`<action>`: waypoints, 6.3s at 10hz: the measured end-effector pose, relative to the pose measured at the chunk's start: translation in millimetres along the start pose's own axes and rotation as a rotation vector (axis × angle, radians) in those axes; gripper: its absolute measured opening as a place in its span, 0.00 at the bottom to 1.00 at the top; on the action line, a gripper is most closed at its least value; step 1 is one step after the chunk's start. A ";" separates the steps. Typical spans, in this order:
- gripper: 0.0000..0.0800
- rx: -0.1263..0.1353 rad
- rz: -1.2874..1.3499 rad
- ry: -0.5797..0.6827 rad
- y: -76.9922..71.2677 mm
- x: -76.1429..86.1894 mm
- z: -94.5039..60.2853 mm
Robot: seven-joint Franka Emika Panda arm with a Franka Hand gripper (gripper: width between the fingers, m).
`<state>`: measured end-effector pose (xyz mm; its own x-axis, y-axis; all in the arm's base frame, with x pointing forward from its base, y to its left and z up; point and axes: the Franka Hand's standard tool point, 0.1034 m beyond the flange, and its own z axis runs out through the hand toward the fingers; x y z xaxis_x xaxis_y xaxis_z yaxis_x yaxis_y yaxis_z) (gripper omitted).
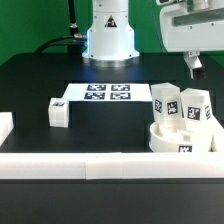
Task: Assemble stool
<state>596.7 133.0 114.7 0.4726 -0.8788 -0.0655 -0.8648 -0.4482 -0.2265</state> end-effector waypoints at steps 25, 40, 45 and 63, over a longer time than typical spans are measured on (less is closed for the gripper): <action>0.81 -0.274 -1.752 -0.156 16.3 4.1 15.9; 0.43 -0.264 -1.828 -0.113 23.3 12.9 37.1; 0.42 -0.263 -1.434 -0.067 22.8 11.7 37.6; 0.42 -0.168 0.429 0.013 22.4 3.7 38.3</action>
Offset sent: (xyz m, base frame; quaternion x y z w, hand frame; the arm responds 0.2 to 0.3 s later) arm 0.0000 0.0000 0.0000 0.0000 0.0000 -0.2571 0.9664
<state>585.5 126.0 72.1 0.0649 -0.9922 -0.1061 -0.9978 -0.0631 -0.0208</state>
